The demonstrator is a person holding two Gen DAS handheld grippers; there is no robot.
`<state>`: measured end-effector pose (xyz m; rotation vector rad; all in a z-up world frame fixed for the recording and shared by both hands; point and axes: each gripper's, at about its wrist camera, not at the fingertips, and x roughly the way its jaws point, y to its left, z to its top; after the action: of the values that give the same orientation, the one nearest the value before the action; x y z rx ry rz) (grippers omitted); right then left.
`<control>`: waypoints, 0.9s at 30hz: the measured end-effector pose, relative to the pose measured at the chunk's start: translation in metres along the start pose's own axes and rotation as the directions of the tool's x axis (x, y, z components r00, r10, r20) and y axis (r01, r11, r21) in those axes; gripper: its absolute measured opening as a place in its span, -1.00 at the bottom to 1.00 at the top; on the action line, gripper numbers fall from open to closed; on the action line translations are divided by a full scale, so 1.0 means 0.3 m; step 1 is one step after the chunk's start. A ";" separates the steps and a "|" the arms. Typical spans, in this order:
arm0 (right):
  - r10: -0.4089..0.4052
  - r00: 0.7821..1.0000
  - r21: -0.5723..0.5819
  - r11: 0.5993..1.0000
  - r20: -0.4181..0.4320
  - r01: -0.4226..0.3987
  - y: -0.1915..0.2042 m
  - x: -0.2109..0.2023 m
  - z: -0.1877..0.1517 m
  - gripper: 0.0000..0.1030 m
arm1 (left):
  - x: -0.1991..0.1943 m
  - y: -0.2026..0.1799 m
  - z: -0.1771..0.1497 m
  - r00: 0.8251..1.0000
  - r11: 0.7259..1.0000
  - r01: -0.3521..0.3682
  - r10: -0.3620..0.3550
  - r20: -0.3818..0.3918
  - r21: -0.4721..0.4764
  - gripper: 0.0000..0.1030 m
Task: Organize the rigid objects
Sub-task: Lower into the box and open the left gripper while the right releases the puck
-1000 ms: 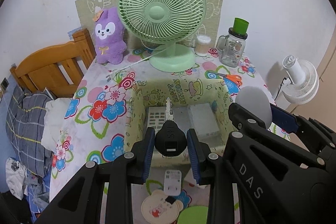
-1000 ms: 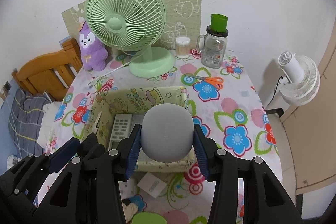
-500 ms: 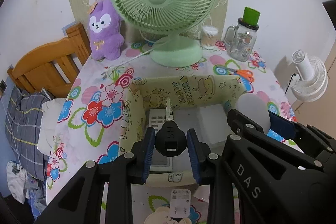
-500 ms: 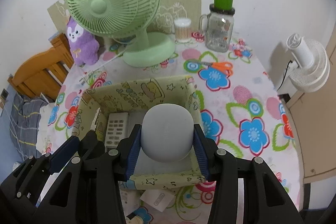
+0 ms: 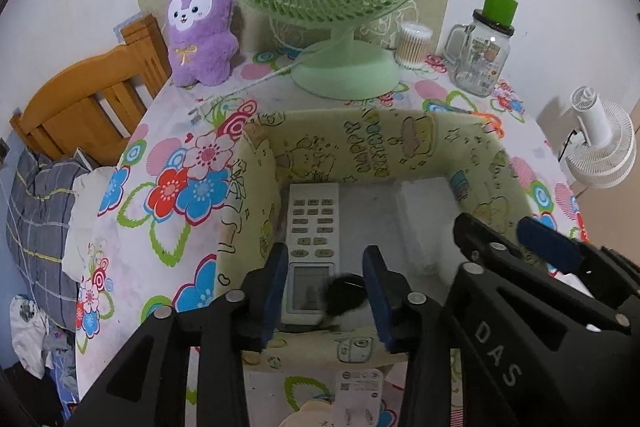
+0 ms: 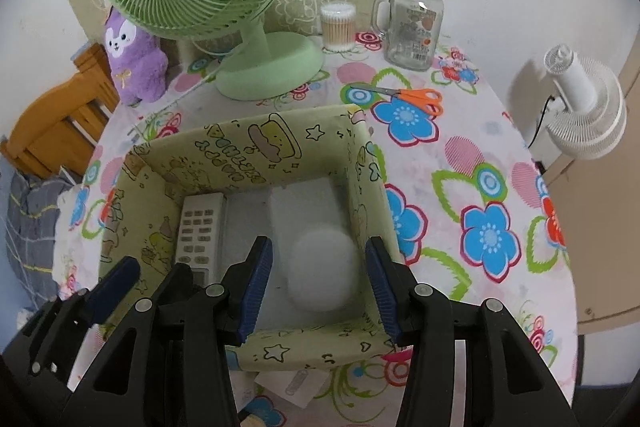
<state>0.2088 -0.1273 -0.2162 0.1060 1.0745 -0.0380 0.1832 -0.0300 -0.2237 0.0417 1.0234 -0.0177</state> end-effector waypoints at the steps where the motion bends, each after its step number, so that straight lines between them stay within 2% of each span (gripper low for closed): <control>1: -0.003 1.000 -0.010 1.000 -0.005 0.003 0.002 0.004 -0.001 0.08 | 0.004 0.003 0.000 1.000 1.000 -0.006 0.006 -0.005 0.000 -0.15; 3: -0.008 1.000 -0.021 1.000 -0.011 0.008 0.005 0.005 -0.004 0.09 | 0.010 0.016 -0.004 1.000 1.000 -0.014 0.014 -0.021 -0.012 0.02; 6: 0.004 1.000 -0.022 1.000 -0.013 -0.004 -0.001 0.001 -0.005 0.12 | 0.001 0.023 -0.007 1.000 1.000 -0.007 0.007 -0.023 -0.009 0.05; 9: 0.015 1.000 -0.026 1.000 -0.018 -0.015 -0.007 -0.007 -0.005 0.14 | -0.011 0.022 -0.010 1.000 1.000 -0.011 0.011 -0.022 0.000 0.18; 11: 0.041 0.999 -0.032 0.999 -0.021 -0.041 -0.005 -0.018 -0.007 0.38 | -0.020 0.020 -0.012 1.000 1.000 0.006 -0.006 -0.025 0.003 0.32; 12: 0.050 0.999 -0.038 0.998 -0.019 -0.051 0.001 -0.027 -0.010 0.43 | -0.028 0.015 -0.014 1.000 1.000 0.010 -0.010 -0.022 0.007 0.39; 16: -0.008 0.999 -0.054 0.998 0.033 0.010 0.015 -0.077 -0.020 0.57 | -0.066 0.004 -0.018 1.000 1.000 -0.005 0.005 0.004 0.017 0.48; 27: -0.008 0.997 -0.016 1.000 0.074 0.010 -0.028 -0.186 -0.045 0.64 | -0.169 -0.008 -0.035 0.999 0.999 0.002 -0.003 0.045 0.033 0.60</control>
<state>0.1697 -0.1354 -0.1741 0.0843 1.0008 -0.0408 0.1476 -0.0322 -0.1859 0.0697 0.9782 -0.0375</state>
